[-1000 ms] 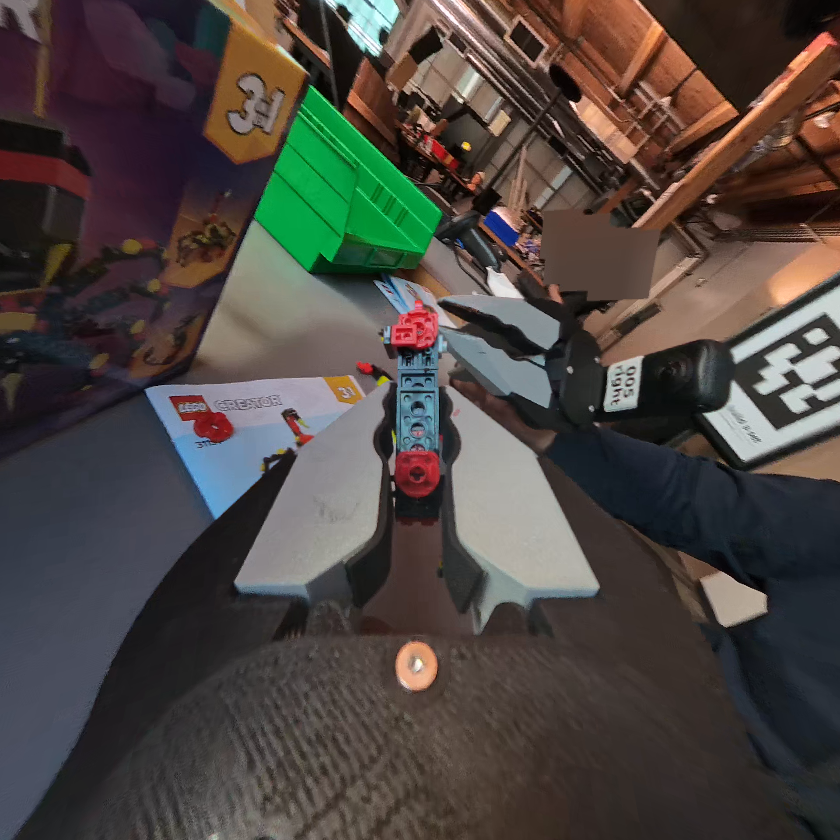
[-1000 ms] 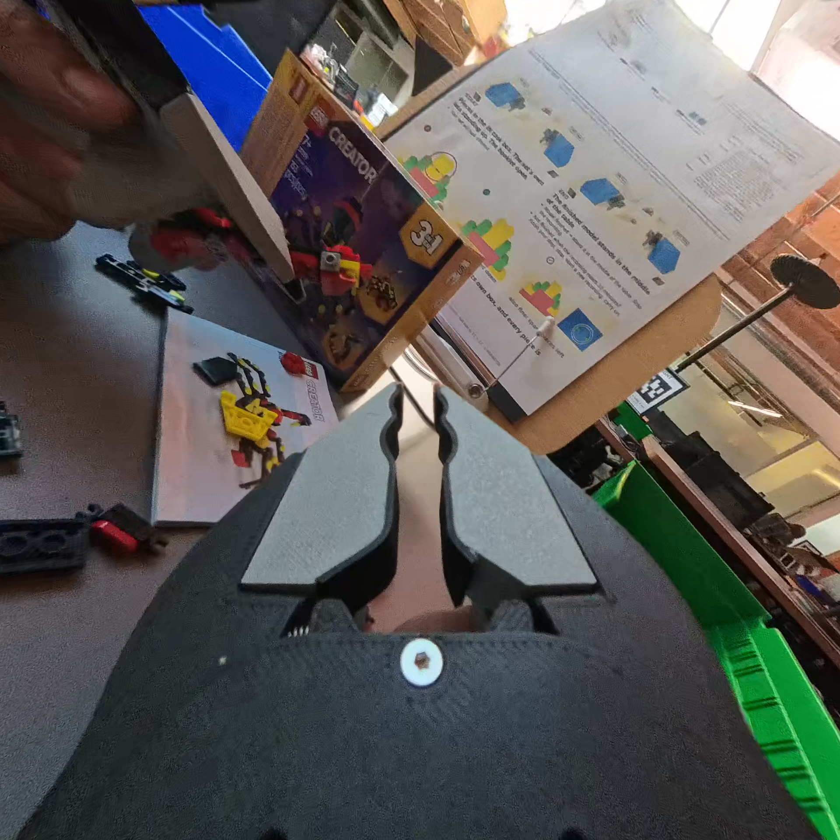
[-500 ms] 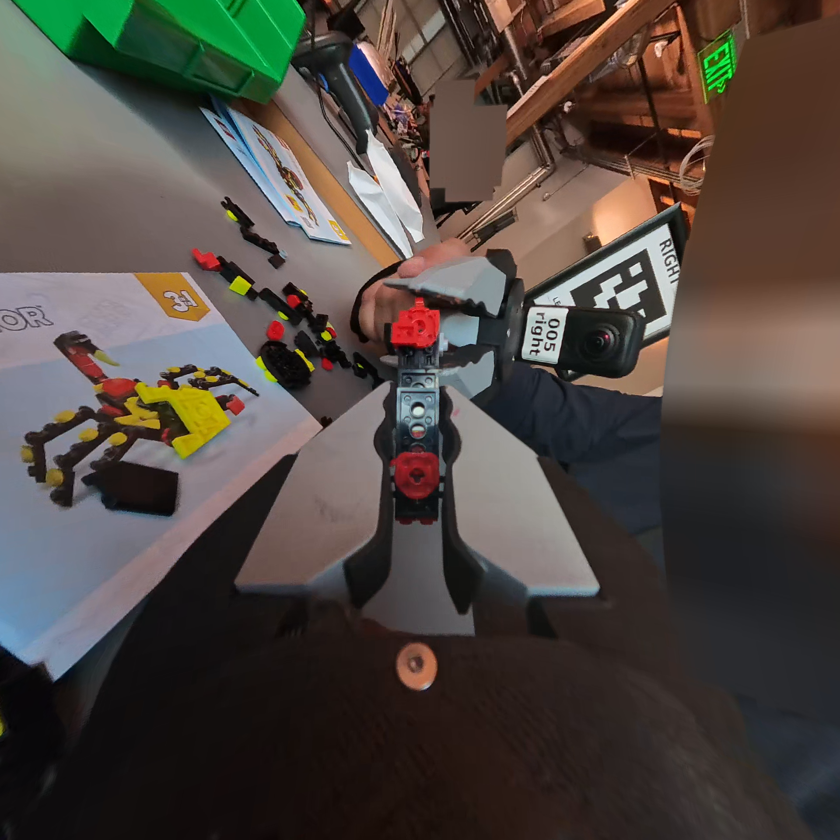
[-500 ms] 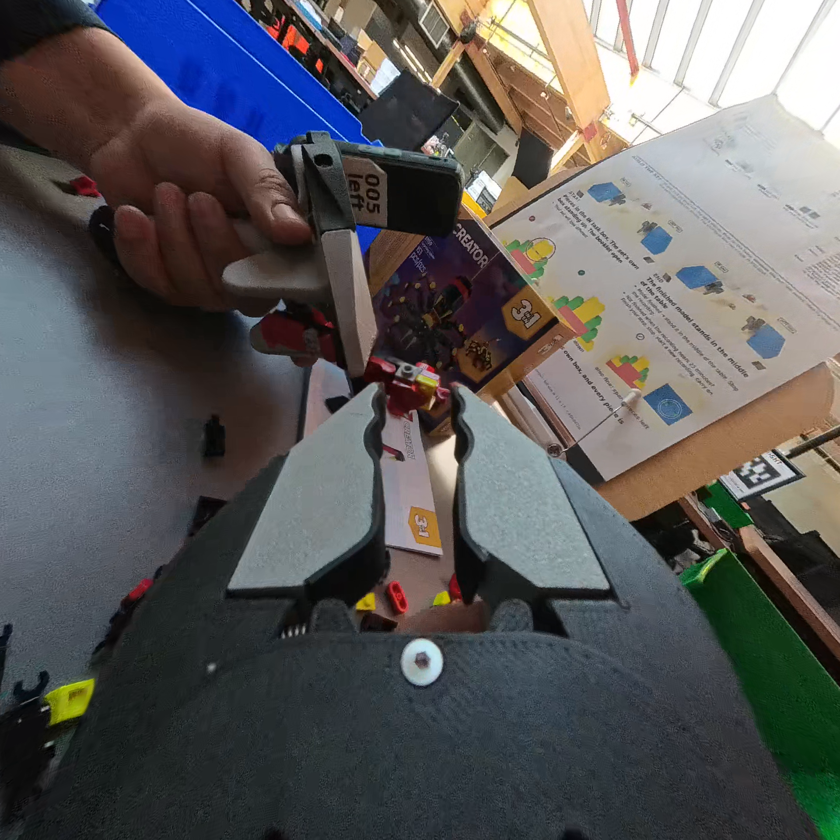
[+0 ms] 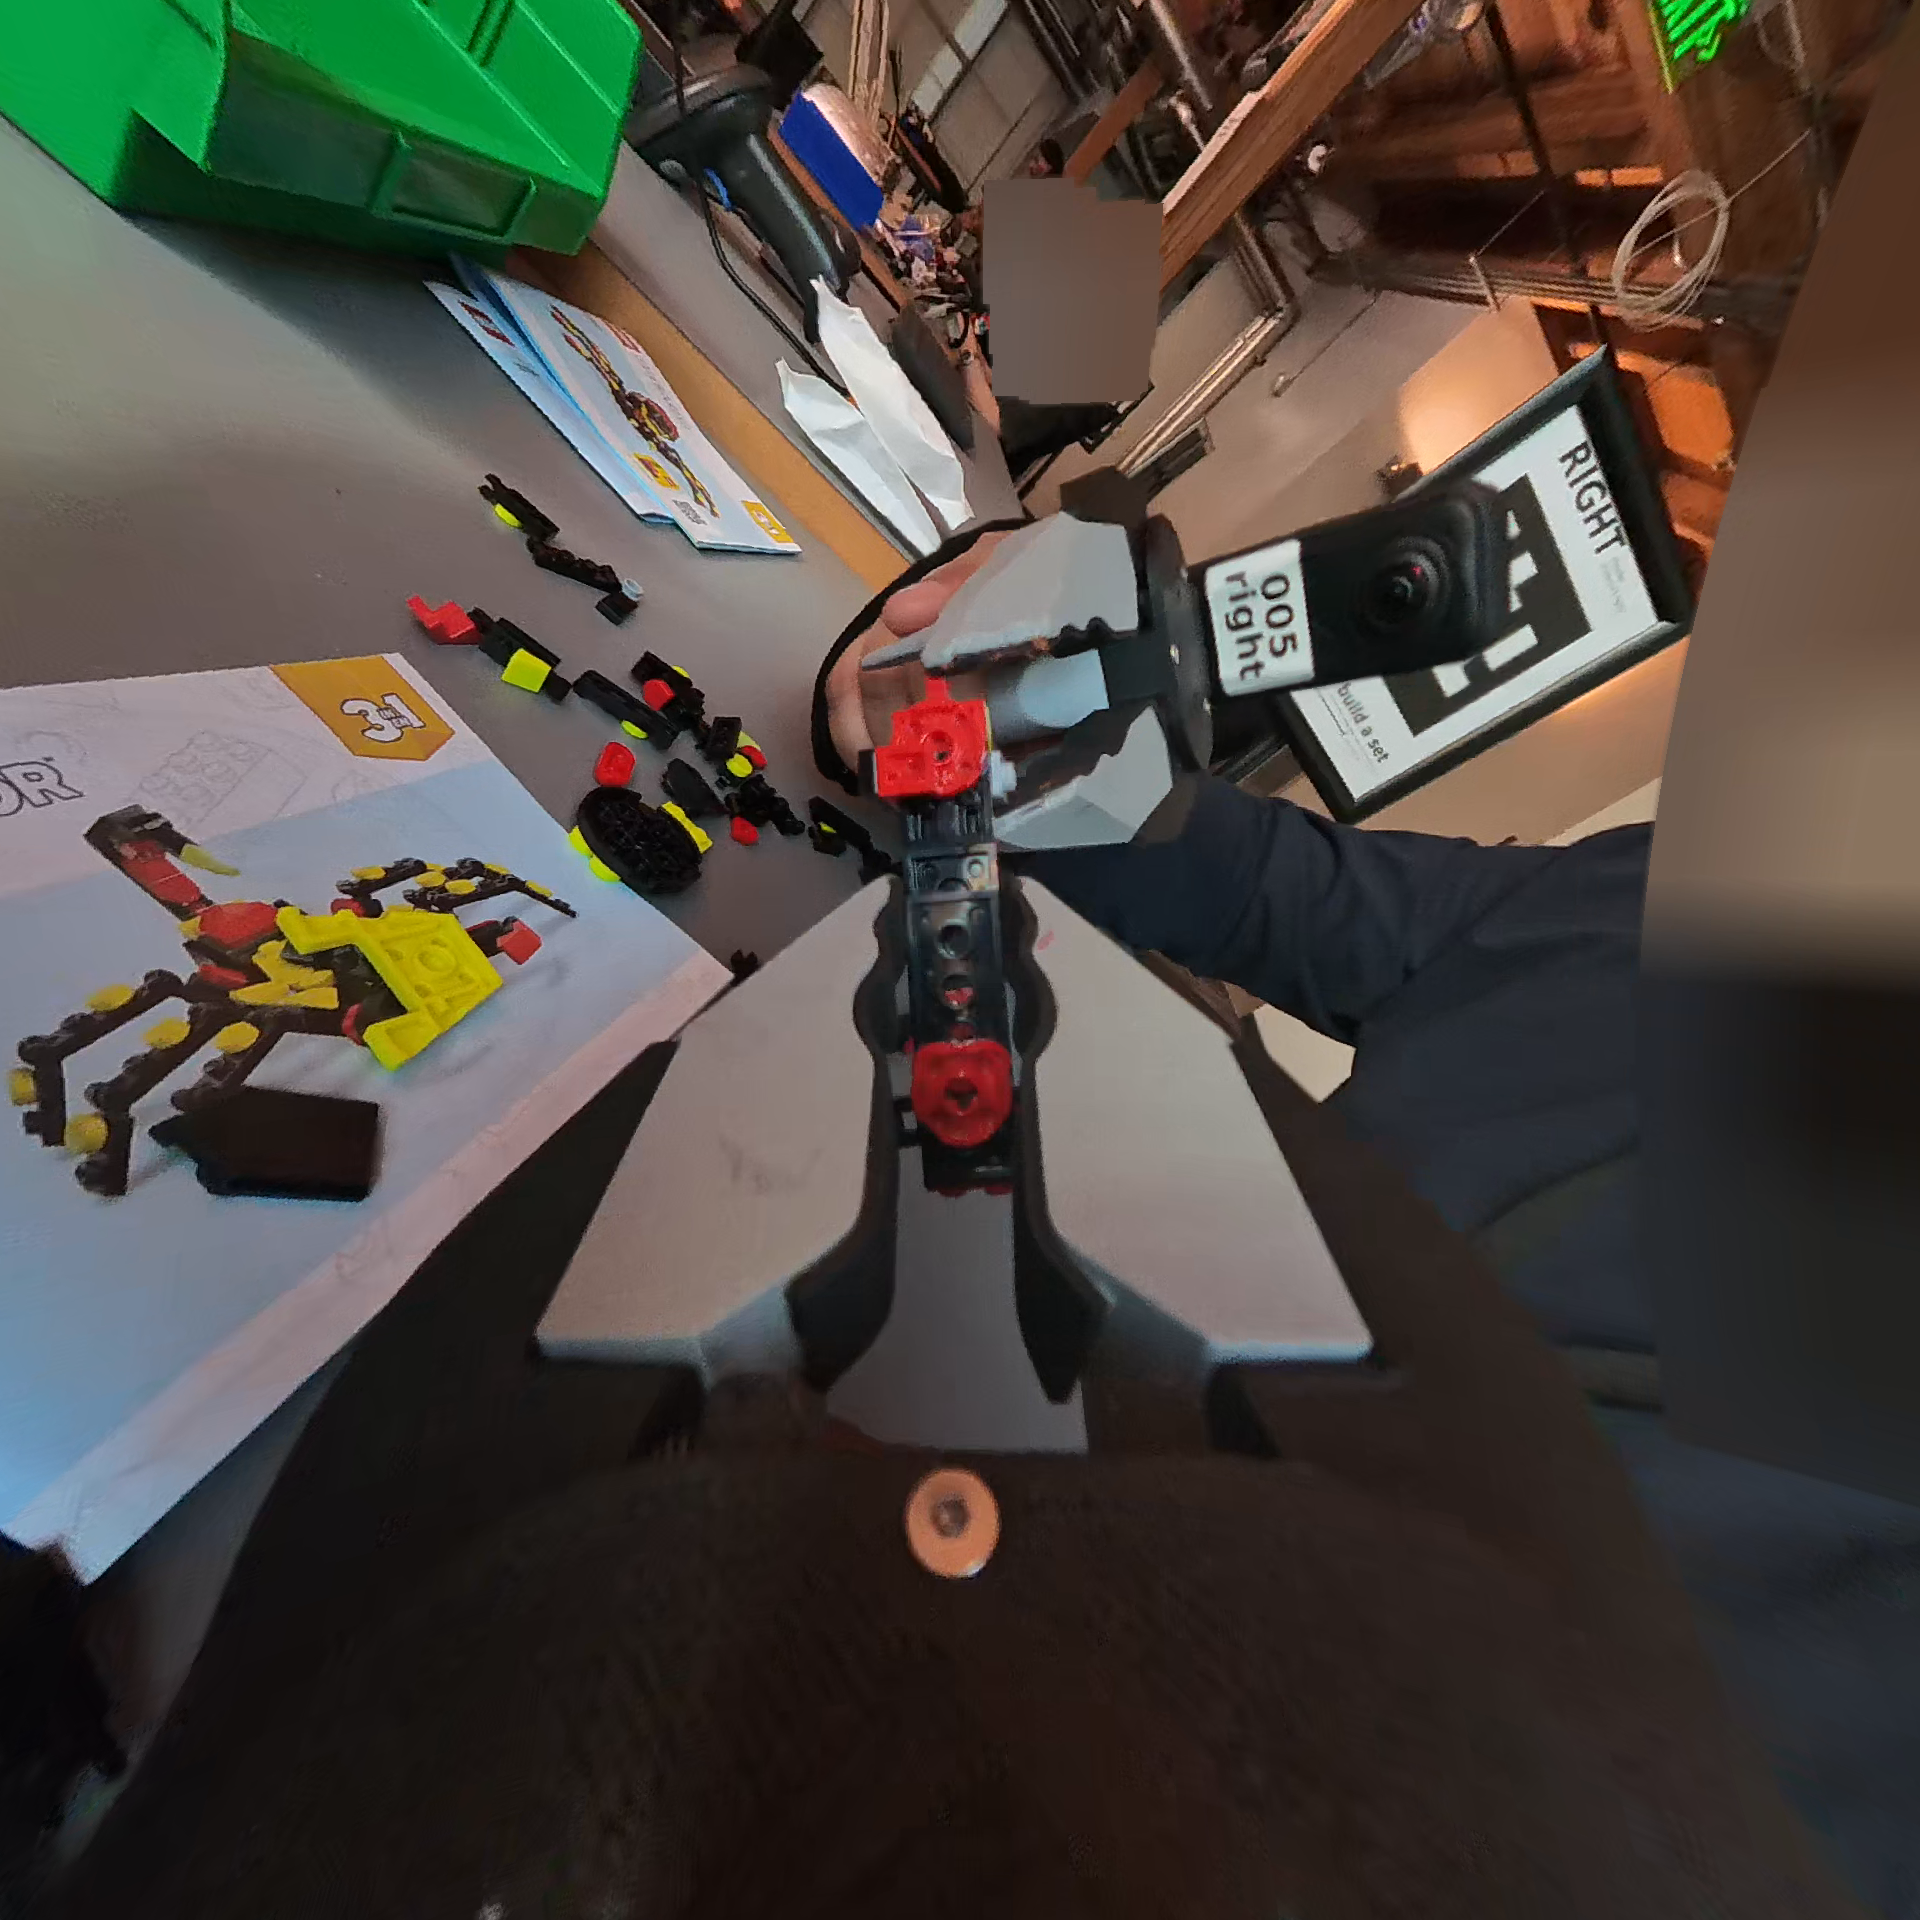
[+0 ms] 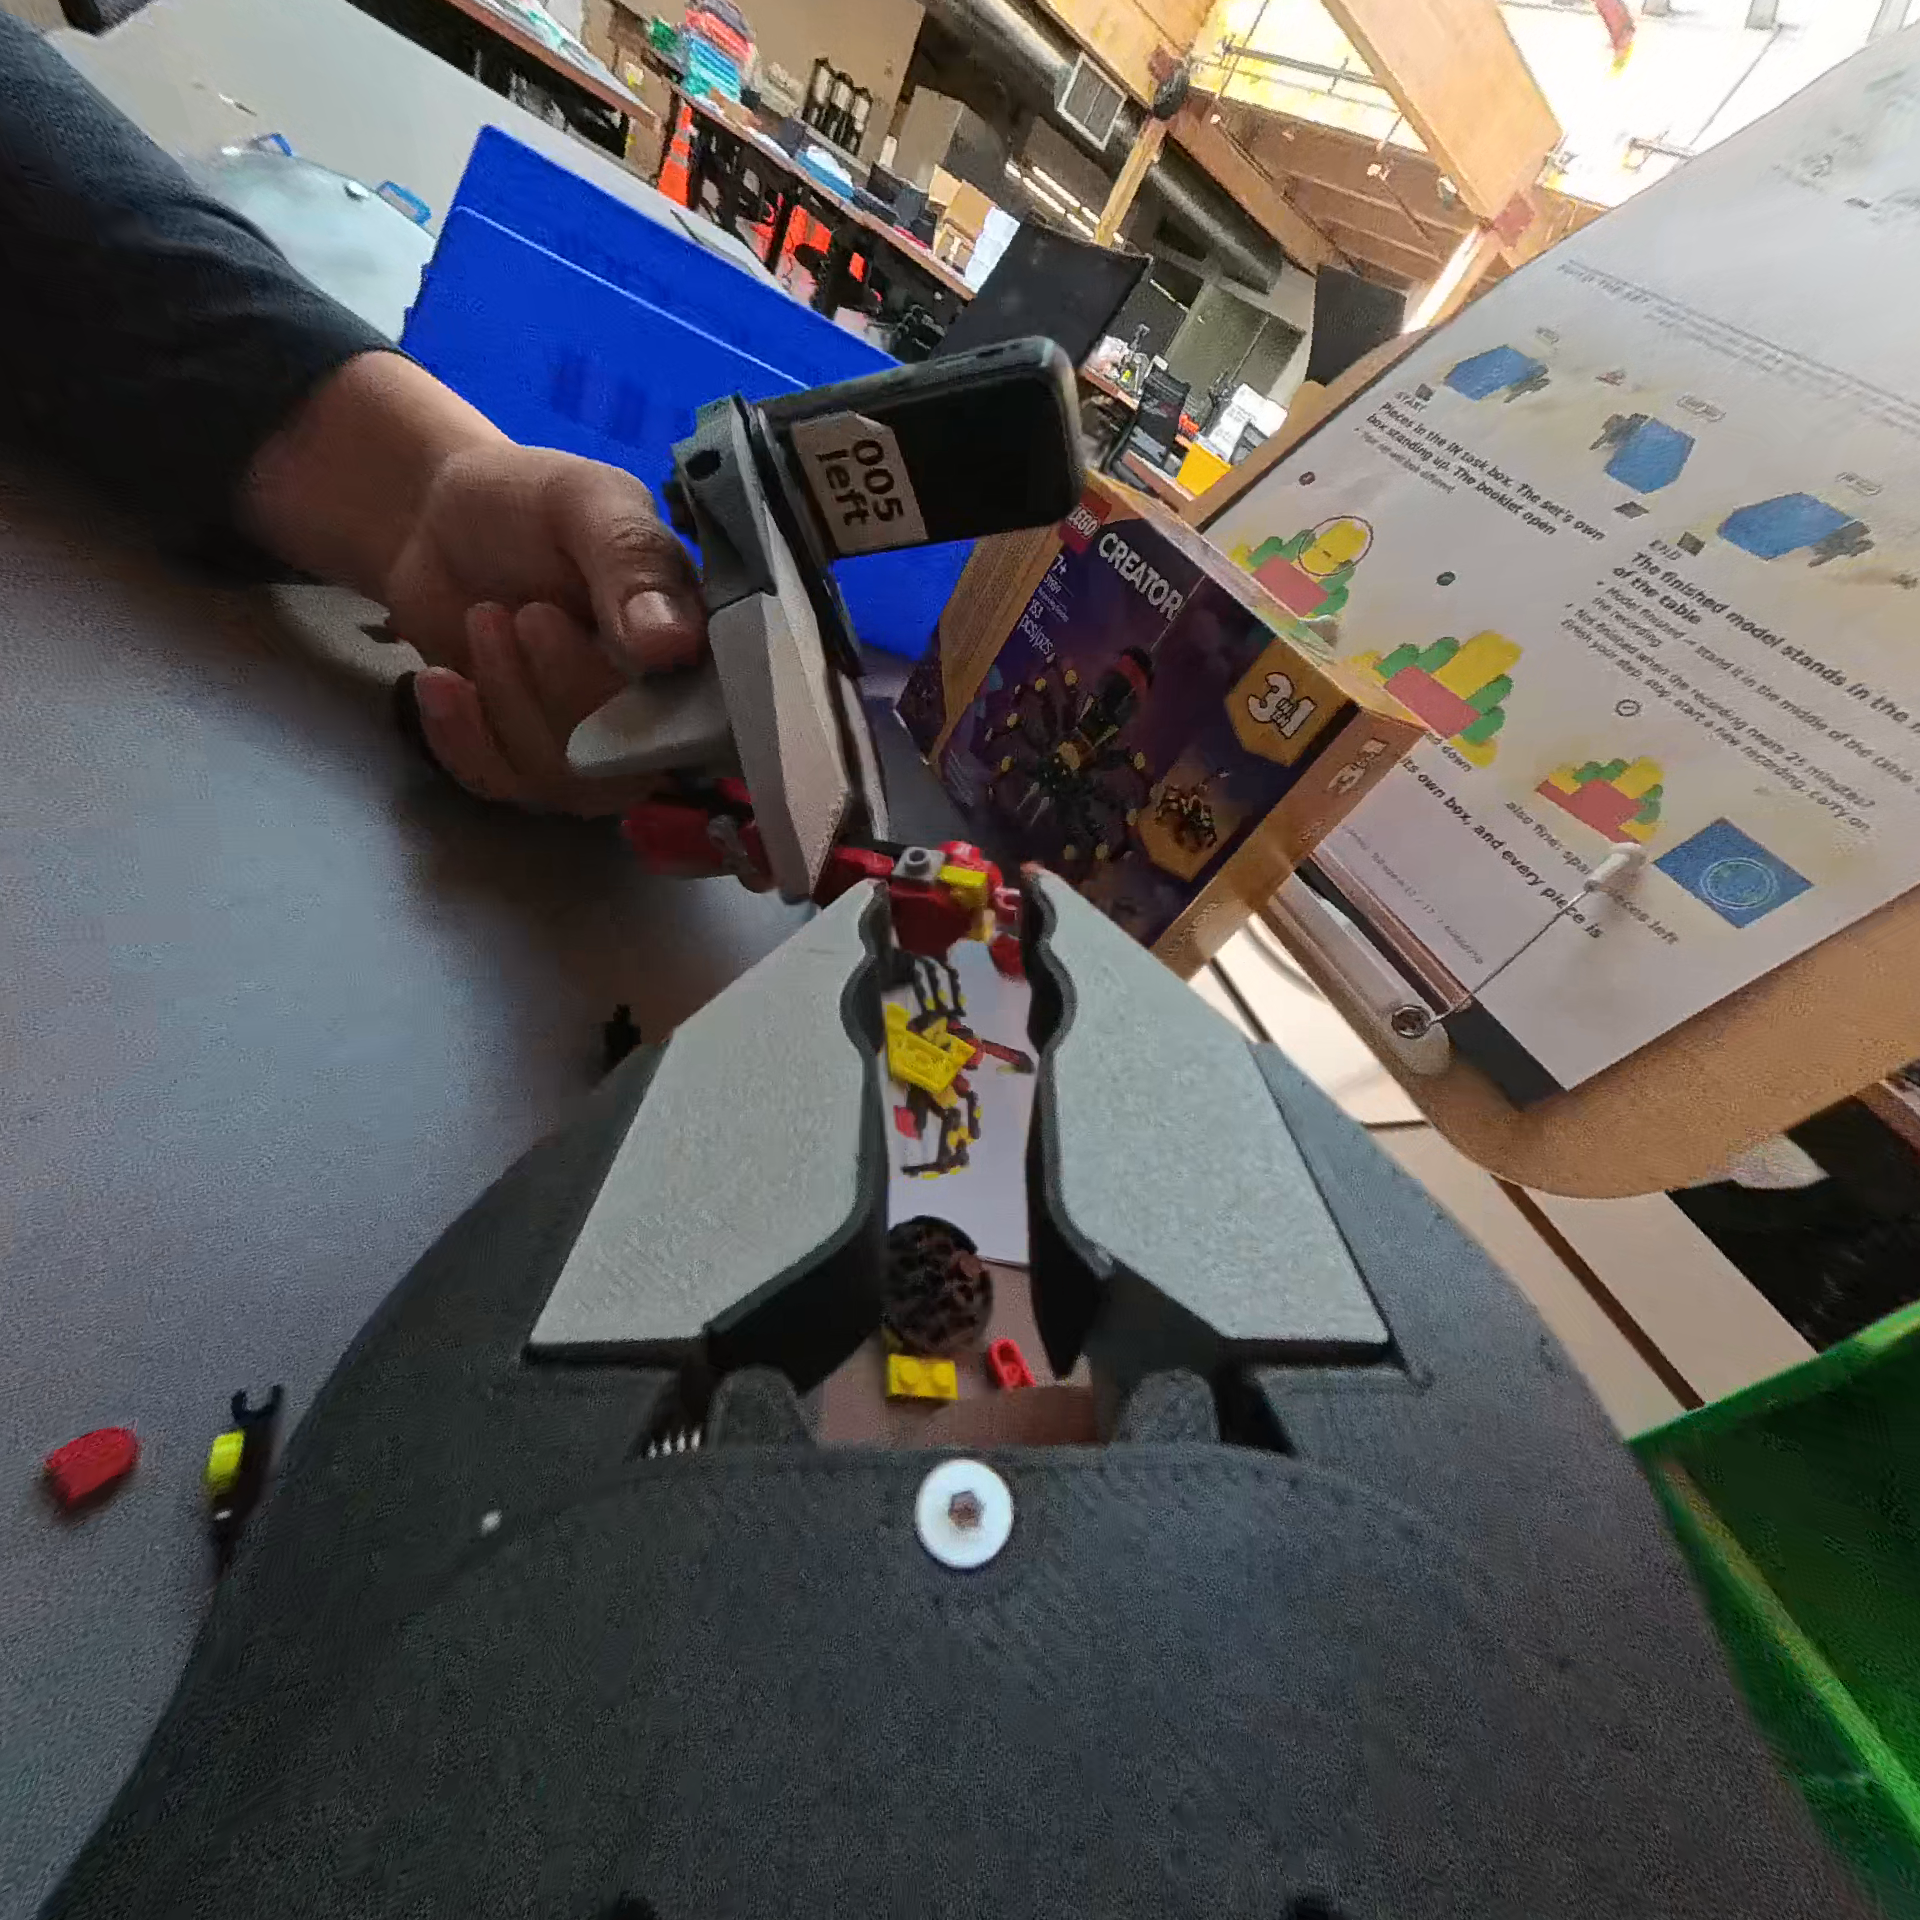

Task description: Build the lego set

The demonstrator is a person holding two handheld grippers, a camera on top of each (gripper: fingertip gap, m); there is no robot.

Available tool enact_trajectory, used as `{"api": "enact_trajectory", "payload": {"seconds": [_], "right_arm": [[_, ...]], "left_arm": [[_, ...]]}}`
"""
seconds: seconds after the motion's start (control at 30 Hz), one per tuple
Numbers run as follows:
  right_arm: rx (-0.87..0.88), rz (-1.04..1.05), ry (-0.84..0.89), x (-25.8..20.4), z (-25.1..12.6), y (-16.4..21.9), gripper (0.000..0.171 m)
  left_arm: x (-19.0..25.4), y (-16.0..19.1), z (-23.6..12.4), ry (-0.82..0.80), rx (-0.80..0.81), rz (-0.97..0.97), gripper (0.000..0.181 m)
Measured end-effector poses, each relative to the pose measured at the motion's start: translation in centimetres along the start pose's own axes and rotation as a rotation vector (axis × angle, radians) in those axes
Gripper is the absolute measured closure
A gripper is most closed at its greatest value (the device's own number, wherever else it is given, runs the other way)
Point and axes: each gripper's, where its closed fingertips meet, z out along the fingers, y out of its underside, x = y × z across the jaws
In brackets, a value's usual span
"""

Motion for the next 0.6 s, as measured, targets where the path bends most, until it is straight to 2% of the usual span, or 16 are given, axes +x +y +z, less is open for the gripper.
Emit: {"api": "enact_trajectory", "payload": {"seconds": [0.1, 0.13, 0.17, 0.2, 0.3, 0.4, 0.6], "right_arm": [[0.069, 0.163, -0.079, 0.0, -0.3, -0.8, 0.149], [0.105, 0.260, -0.106, 0.2, -0.6, -1.2, 0.153], [0.147, 0.370, -0.124, 0.7, -0.9, -1.7, 0.164], [0.178, 0.457, -0.151, 1.1, -1.2, -2.0, 0.166], [0.162, 0.619, -0.163, 2.2, -1.4, -1.6, 0.149], [0.094, 0.711, -0.202, 1.6, -0.9, -0.6, 0.140], [0.087, 0.750, -0.265, 0.0, -0.1, -0.9, 0.147]], "left_arm": [[0.5, -0.1, 0.0, 0.009, 0.015, 0.042, 0.167], [0.5, -0.3, -0.2, 0.001, 0.031, 0.059, 0.167], [0.9, -0.7, -0.4, 0.017, 0.066, 0.085, 0.167], [1.2, -1.2, -0.7, 0.027, 0.108, 0.116, 0.167], [0.5, -2.0, -1.0, -0.054, 0.166, 0.158, 0.167], [0.7, -2.2, -0.9, -0.105, 0.182, 0.243, 0.167], [0.4, -2.1, -0.4, -0.155, 0.163, 0.277, 0.167]]}}
